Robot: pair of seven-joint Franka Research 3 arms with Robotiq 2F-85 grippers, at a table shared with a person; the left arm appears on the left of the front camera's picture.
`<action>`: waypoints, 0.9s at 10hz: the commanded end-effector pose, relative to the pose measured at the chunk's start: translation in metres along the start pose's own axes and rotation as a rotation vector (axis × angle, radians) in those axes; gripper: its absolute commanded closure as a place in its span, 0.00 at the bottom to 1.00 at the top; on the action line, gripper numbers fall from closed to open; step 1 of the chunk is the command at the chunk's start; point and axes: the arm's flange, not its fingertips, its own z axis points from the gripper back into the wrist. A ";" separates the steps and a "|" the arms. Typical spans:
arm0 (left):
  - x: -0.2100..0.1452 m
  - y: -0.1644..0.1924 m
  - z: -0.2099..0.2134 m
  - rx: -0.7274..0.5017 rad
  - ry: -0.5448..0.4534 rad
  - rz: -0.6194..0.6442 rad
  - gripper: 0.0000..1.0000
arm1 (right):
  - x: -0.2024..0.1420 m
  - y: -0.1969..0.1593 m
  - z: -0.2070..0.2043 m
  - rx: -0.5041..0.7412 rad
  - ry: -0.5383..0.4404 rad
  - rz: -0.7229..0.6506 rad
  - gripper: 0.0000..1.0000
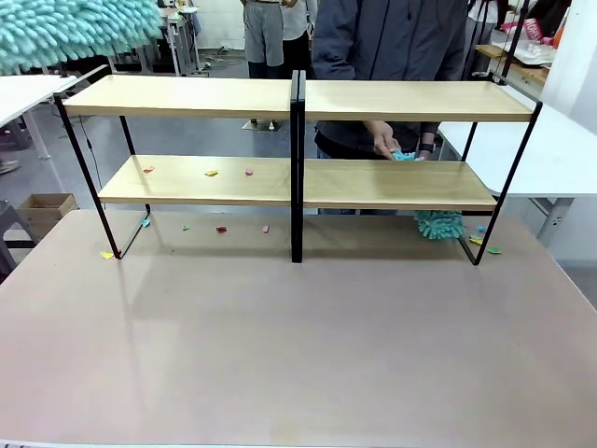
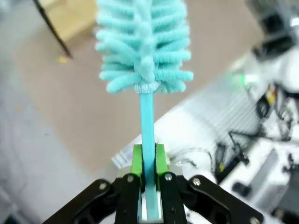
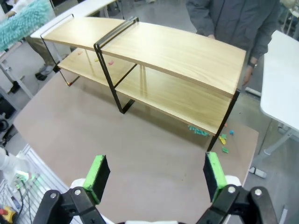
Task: Clean the shelves.
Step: Clean a randomly selected level of the Shelf with the Duster.
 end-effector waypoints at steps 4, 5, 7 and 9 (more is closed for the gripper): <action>-0.112 0.027 0.013 -0.241 0.059 -0.278 1.00 | -0.001 0.000 0.000 0.003 0.000 -0.001 0.00; -0.130 0.033 0.011 -0.250 0.007 -0.264 1.00 | -0.001 0.000 0.000 0.003 0.000 -0.001 0.00; -0.156 0.049 0.008 -0.251 -0.251 -0.074 1.00 | -0.001 0.000 0.000 0.003 0.000 -0.001 0.00; -0.191 0.066 0.021 -0.223 -0.411 0.030 1.00 | -0.001 0.000 0.000 0.003 0.000 -0.001 0.00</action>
